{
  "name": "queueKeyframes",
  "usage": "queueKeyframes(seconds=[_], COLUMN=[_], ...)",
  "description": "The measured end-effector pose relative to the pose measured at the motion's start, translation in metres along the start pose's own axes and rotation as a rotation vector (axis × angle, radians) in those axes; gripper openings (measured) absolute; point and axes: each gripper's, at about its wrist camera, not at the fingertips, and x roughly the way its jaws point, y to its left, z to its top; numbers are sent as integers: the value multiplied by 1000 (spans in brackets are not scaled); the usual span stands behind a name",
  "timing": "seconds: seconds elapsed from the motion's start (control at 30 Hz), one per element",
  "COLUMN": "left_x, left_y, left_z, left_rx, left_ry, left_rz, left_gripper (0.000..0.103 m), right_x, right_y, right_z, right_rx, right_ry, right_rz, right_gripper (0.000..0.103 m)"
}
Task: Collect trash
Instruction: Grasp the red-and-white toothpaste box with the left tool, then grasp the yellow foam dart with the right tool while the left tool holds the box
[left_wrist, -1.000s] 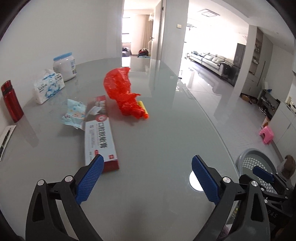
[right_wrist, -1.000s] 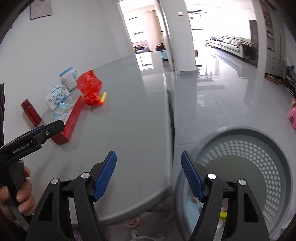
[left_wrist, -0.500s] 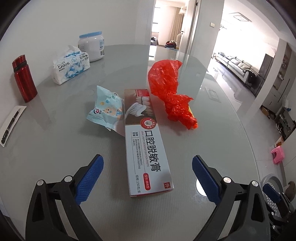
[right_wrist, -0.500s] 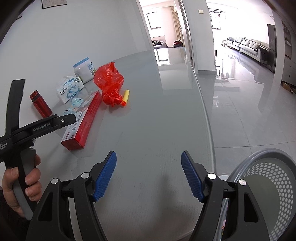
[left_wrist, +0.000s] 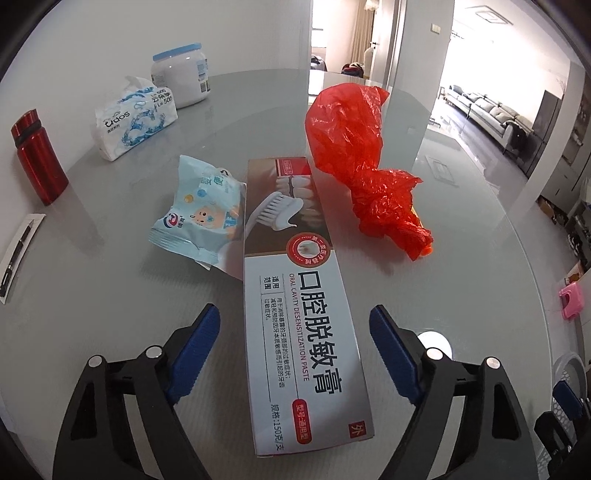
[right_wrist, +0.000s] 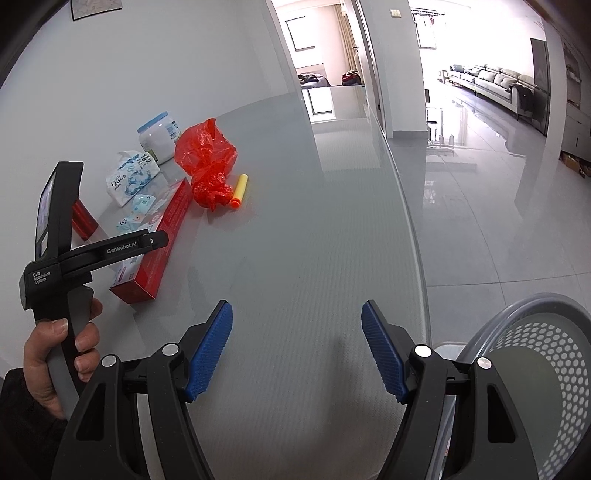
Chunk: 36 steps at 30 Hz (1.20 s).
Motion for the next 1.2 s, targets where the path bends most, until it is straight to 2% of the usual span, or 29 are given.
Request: queueKeyframes(seconds=[0.13,0.27,0.4,0.7,0.9,1.2], left_x=[8,15,14,-1,-13,-25], left_y=[1,3,7,17,26,36], left_z=[2,5,5,4,5,3], left_rx=[-4,-9,-15,-5,-10,-10], left_ry=[19,30,16,-47,-87,-148], left_rz=[-12,-20,-39,-83,-112,-100], left_gripper=[71,57,53,52,51,51], right_x=[7,11,18,44,67,105], right_y=[2,6,11,28,44,62], right_z=[0,4,7,25,55,99], right_rx=[-6,-14,-26,-52,-83,-94], right_ry=[21,27,39,50,25,6], right_rz=[-10,-16,-20,-33,-36,-73], right_gripper=[69,69,69,69,69,69])
